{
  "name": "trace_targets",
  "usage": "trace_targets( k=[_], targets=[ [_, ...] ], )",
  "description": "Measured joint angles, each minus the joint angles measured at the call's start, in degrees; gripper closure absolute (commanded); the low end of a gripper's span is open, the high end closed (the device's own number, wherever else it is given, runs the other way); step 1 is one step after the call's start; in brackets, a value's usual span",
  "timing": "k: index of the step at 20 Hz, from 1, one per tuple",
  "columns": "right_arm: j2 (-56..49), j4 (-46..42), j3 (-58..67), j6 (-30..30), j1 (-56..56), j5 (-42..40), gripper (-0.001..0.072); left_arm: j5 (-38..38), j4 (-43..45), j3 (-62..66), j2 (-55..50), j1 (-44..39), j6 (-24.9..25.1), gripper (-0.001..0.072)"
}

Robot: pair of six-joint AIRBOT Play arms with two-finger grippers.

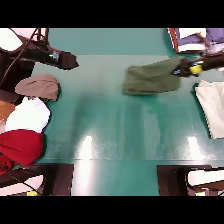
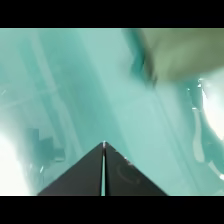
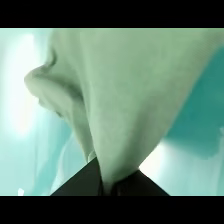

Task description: Fold the shirts.

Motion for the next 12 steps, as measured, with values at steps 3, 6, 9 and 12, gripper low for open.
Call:
trace_targets(
  k=[3, 6, 9, 12],
  targets=[
    [1.3, -0.2, 0.0, 0.2, -9.4, -2.8, 0.0695, 1.7, -0.1, 0.0, 0.0, -1.5, -0.1, 0.0682],
    [1.8, 2.0, 0.0, 0.4, -16.5, -7.0, 0.0695, 2.7, 0.0, 0.0, 0.0, -2.1, -0.2, 0.0682],
    [2.0, 6.2, 0.4, 0.7, -21.3, -11.1, 0.0695, 3.2, 0.0, 0.0, 0.0, -2.3, -0.3, 0.0682],
    [2.1, 8.7, 3.2, 0.7, -24.2, -12.8, 0.0695, 3.5, 0.0, 0.0, 0.0, -2.4, -0.3, 0.0682]
  ],
)
